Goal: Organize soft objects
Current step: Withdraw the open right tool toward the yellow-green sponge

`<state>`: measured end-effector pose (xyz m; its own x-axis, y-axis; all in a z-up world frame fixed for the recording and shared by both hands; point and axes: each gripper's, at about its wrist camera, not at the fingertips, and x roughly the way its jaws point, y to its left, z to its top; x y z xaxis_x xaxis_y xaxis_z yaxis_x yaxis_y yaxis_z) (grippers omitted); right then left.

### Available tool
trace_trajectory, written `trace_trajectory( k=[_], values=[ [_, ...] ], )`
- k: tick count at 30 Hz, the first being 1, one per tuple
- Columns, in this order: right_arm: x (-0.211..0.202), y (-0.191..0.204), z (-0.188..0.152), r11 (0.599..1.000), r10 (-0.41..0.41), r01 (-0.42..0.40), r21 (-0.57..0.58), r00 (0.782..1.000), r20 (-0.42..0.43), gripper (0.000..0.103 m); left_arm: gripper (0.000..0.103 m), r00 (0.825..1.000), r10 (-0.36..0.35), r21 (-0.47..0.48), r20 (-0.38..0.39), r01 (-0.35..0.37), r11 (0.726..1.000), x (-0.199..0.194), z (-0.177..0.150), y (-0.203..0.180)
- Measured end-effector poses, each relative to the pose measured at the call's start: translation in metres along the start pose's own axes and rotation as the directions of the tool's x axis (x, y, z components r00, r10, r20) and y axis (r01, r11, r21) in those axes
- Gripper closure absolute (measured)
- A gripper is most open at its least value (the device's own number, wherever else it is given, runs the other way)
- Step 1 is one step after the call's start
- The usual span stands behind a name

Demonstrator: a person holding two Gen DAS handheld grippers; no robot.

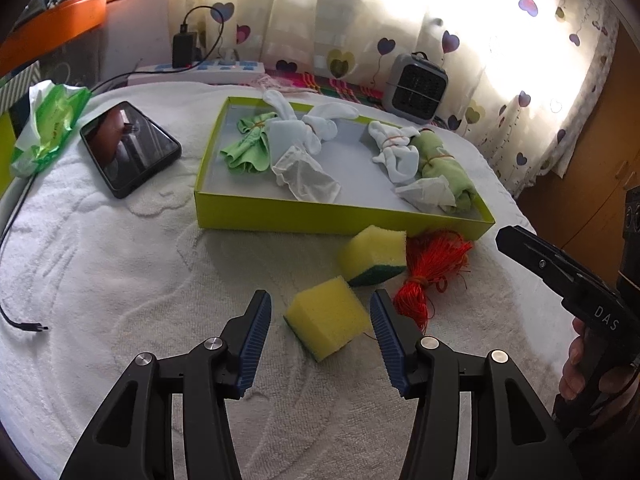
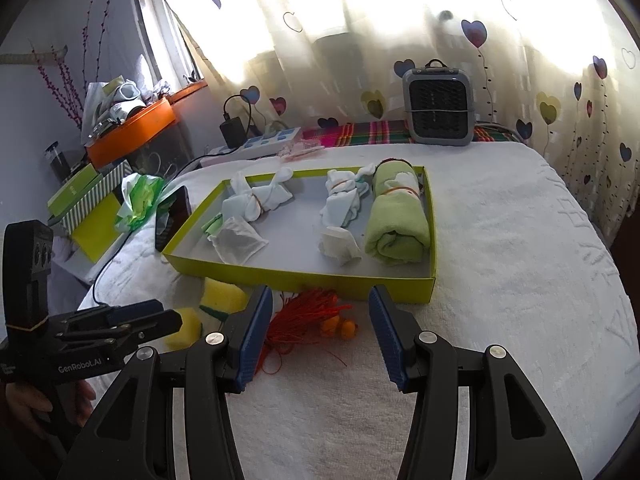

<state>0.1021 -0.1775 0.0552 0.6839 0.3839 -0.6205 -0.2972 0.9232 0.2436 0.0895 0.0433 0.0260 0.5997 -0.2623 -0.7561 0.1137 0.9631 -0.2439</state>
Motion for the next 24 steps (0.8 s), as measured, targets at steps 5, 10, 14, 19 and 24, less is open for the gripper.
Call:
trace_trajectory(
  k=[5,10,14,19,24],
  values=[
    [-0.0017,-0.0021,-0.0039,1.000,0.006,-0.006,0.006,1.000,-0.002,0.051,0.052,1.000,0.013,0.007,-0.020,-0.013,1.000,0.0056,-0.0036,-0.0038],
    [-0.0032,-0.0037,-0.0068,1.000,0.010,-0.010,0.007,1.000,-0.003,0.051,0.052,0.999,0.022,0.008,-0.024,-0.022,1.000,0.0066,-0.0048,-0.0065],
    [-0.0034,-0.0052,-0.0073,1.000,0.011,-0.011,0.010,1.000,-0.004,0.051,0.052,0.999,0.024,-0.008,-0.027,-0.024,1.000,0.0082,-0.0048,-0.0054],
    [-0.0038,-0.0057,-0.0083,1.000,0.013,-0.013,0.012,1.000,-0.004,0.051,0.053,0.999,0.021,-0.018,-0.028,-0.022,1.000,0.0092,-0.0044,-0.0041],
    [-0.0043,-0.0069,-0.0093,1.000,0.012,-0.012,0.012,1.000,-0.002,0.051,0.063,1.000,0.022,-0.018,-0.022,-0.023,1.000,0.0086,-0.0038,-0.0040]
  ],
)
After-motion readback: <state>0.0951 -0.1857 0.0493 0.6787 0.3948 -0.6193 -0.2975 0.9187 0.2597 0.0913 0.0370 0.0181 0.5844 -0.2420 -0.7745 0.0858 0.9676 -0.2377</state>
